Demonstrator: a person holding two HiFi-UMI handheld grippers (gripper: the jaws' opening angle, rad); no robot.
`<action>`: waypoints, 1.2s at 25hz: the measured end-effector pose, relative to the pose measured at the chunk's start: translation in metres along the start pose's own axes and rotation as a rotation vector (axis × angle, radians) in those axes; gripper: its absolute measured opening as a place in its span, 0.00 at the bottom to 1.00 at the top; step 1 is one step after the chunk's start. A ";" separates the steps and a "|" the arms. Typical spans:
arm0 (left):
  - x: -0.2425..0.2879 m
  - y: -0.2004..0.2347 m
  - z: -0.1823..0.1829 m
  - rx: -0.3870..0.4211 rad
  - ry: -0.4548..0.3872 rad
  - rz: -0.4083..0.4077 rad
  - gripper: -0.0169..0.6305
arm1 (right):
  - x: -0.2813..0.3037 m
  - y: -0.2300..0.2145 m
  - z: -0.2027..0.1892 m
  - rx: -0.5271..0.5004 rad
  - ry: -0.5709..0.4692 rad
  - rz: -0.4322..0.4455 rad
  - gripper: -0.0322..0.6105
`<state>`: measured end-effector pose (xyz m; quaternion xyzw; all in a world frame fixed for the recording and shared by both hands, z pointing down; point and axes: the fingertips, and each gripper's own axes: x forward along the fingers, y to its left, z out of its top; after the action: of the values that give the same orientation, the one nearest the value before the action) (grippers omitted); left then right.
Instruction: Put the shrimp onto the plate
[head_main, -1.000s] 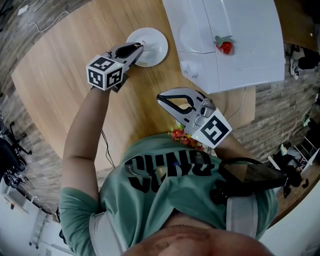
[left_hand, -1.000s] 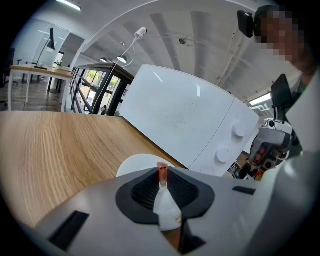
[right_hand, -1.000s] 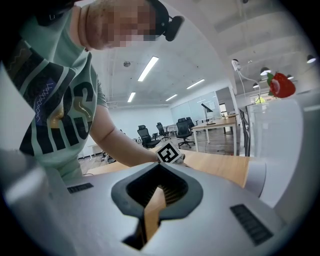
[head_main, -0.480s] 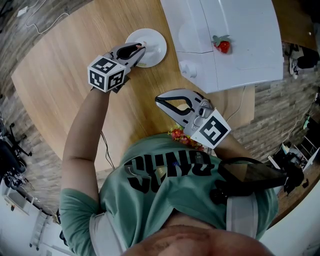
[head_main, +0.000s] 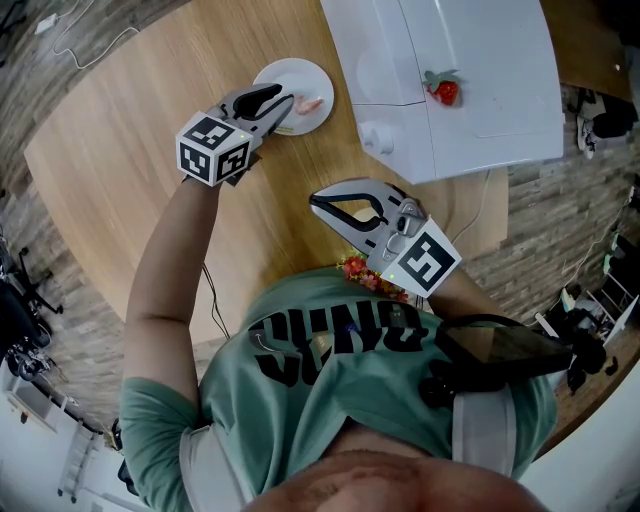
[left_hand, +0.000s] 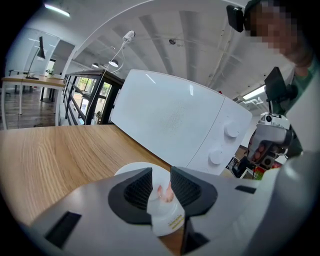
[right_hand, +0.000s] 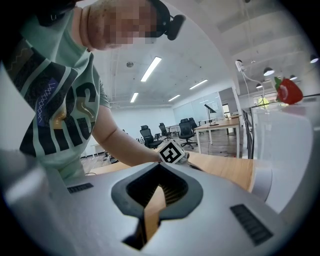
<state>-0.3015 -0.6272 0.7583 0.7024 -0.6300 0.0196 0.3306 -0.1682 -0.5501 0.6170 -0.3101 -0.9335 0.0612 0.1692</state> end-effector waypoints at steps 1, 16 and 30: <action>-0.001 0.000 0.001 0.002 -0.003 0.000 0.17 | 0.000 0.000 0.001 -0.001 -0.005 -0.001 0.06; -0.039 -0.016 0.027 0.011 -0.092 0.014 0.17 | 0.006 0.012 0.023 -0.033 -0.028 0.001 0.06; -0.152 -0.063 0.055 0.007 -0.273 0.034 0.04 | 0.014 0.053 0.078 -0.087 -0.089 -0.005 0.06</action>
<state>-0.2972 -0.5221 0.6204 0.6890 -0.6808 -0.0685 0.2389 -0.1765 -0.5000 0.5363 -0.3118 -0.9427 0.0341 0.1139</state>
